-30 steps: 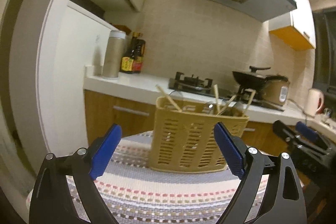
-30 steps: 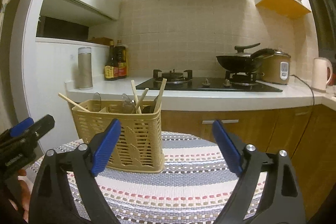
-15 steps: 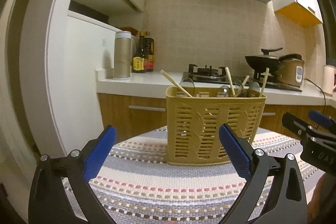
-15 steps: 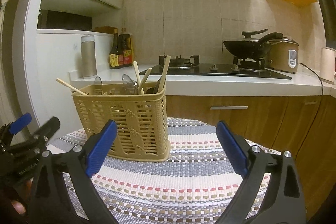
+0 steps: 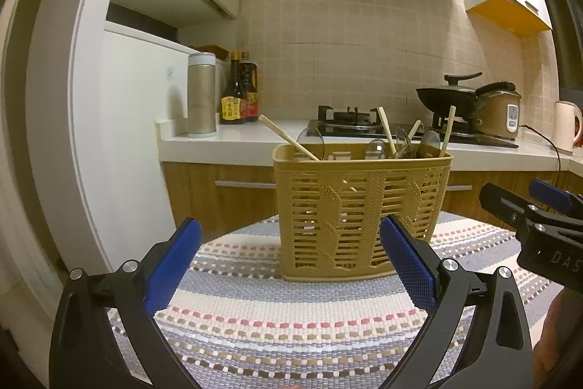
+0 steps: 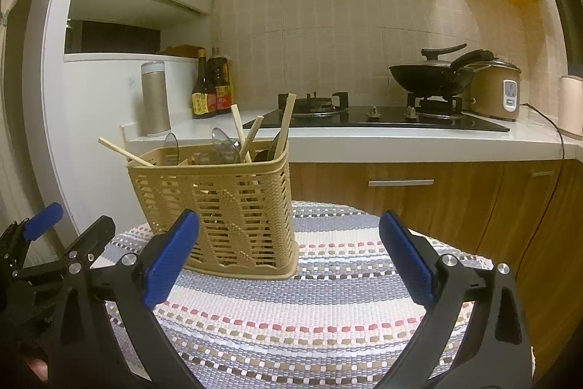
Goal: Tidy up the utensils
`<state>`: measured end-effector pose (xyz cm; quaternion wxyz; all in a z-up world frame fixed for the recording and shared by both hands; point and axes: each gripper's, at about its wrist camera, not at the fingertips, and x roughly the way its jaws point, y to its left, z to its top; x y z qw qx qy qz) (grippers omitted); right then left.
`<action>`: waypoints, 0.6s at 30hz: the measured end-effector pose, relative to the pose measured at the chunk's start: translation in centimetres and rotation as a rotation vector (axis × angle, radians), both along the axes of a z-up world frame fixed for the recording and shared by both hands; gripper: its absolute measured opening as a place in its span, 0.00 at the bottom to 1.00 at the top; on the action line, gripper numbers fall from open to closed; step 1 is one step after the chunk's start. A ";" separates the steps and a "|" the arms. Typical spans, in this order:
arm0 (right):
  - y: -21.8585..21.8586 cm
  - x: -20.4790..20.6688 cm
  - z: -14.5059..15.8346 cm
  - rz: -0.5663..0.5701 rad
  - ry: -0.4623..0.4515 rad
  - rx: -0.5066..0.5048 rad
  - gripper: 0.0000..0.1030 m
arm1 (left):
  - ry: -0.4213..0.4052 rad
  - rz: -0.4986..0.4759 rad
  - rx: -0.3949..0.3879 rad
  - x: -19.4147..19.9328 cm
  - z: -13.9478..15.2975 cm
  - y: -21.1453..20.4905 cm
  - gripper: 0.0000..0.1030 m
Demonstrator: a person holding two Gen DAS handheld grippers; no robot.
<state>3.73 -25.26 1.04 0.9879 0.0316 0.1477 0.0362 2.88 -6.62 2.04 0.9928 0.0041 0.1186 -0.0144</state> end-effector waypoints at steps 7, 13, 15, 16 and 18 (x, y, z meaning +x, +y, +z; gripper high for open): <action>0.6 -0.4 0.0 0.003 -0.010 -0.028 0.92 | 0.010 -0.010 -0.015 0.1 0.0 0.1 0.92; 0.5 -0.6 0.0 -0.008 -0.014 -0.035 0.92 | 0.017 -0.009 -0.014 0.2 -0.1 0.2 0.92; 0.4 -0.5 0.0 -0.012 -0.005 -0.033 0.92 | 0.019 -0.009 -0.013 0.1 -0.2 0.2 0.92; 0.4 -0.4 -0.1 -0.013 0.001 -0.030 0.92 | 0.019 -0.009 -0.013 0.2 -0.2 0.2 0.92; 0.2 -0.2 -0.2 -0.012 0.012 -0.021 0.92 | 0.020 -0.008 -0.011 0.1 -0.2 0.2 0.92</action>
